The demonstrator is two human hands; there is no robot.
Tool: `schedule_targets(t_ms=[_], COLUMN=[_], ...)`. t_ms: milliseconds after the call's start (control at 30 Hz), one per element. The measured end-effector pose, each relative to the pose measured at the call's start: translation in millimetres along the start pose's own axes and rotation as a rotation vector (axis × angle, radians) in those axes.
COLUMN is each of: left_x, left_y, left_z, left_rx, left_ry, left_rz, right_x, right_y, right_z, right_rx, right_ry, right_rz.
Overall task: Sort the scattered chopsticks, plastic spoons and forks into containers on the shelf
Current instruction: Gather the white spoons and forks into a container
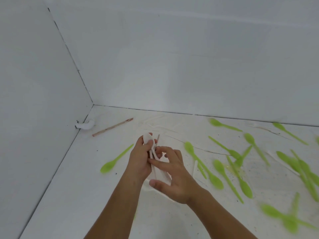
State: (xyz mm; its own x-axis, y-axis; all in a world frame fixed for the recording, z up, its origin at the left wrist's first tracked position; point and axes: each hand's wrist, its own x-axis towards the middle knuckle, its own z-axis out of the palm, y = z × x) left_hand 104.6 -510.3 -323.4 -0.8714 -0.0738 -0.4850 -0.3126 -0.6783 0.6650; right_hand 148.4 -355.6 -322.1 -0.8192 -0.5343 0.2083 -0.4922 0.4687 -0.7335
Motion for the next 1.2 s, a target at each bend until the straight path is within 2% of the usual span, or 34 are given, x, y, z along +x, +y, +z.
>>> schedule_targets(t_ms=[67, 100, 133, 167, 200, 267, 367, 467, 567, 633, 733, 800, 833, 933, 1033, 1133, 1200], left_x=[4.3, 6.4, 7.9, 8.8, 8.9, 8.6, 3.8, -2.4, -9.9, -15.7, -23.4, -27.7, -30.0, -36.2, -36.0, -32.2, -32.1], left_y=[7.9, 12.3, 16.5, 20.1, 22.9, 24.1, 19.7, 14.6, 10.9, 7.8, 1.2, -5.9, -10.3, -21.8, -28.0, -36.2, -39.9], left_z=[-9.5, -15.6, -22.3, -28.0, -32.8, -39.7, -43.2, -44.3, -49.6, -54.2, -54.2, -48.3, -44.3, -31.8, -27.6, -32.6, -35.6], left_rx=[-0.067, -0.086, -0.091, -0.089, -0.082, -0.069, -0.039, 0.010, 0.060, 0.110, 0.170, 0.204, 0.221, 0.230, 0.170, 0.294, 0.372], left_ry=[0.007, 0.025, 0.044, 0.055, 0.061, 0.064, 0.055, 0.035, 0.037, 0.028, 0.009, -0.034, -0.068, -0.154, -0.140, -0.124, -0.111], left_rz=[0.026, 0.042, 0.056, 0.064, 0.065, 0.053, 0.053, 0.068, 0.065, 0.070, 0.069, 0.056, 0.048, 0.020, -0.041, -0.008, 0.023], right_x=[-0.4, 2.3, 5.7, 8.6, 9.3, 5.1, -4.3, -7.5, -10.1, -11.3, -5.3, 4.7, 10.2, 23.0, 23.4, 18.9, 18.1], right_y=[9.5, 17.0, 26.1, 33.3, 36.2, 31.2, 18.5, 15.3, 21.7, 24.0, 19.7, 9.3, 3.4, -7.7, -8.1, -7.5, -1.6], right_z=[1.7, 1.0, 0.2, 0.0, 2.5, 14.6, 45.0, 67.4, 65.9, 51.5, 19.2, 7.7, 7.6, 19.7, 33.3, 44.2, 42.7], right_rx=[0.174, 0.160, 0.069, -0.040, -0.118, -0.189, -0.352, -0.413, -0.310, -0.160, 0.206, 0.454, 0.496, 0.303, 0.110, 0.050, 0.096], right_ry=[0.162, 0.274, 0.303, 0.215, 0.046, -0.248, -0.338, -0.279, -0.201, -0.036, 0.244, 0.277, 0.266, 0.244, 0.308, 0.309, 0.276], right_rz=[0.163, 0.254, 0.341, 0.420, 0.479, 0.504, 0.418, 0.364, 0.552, 0.700, 0.840, 0.865, 0.856, 0.823, 0.777, 0.735, 0.719])
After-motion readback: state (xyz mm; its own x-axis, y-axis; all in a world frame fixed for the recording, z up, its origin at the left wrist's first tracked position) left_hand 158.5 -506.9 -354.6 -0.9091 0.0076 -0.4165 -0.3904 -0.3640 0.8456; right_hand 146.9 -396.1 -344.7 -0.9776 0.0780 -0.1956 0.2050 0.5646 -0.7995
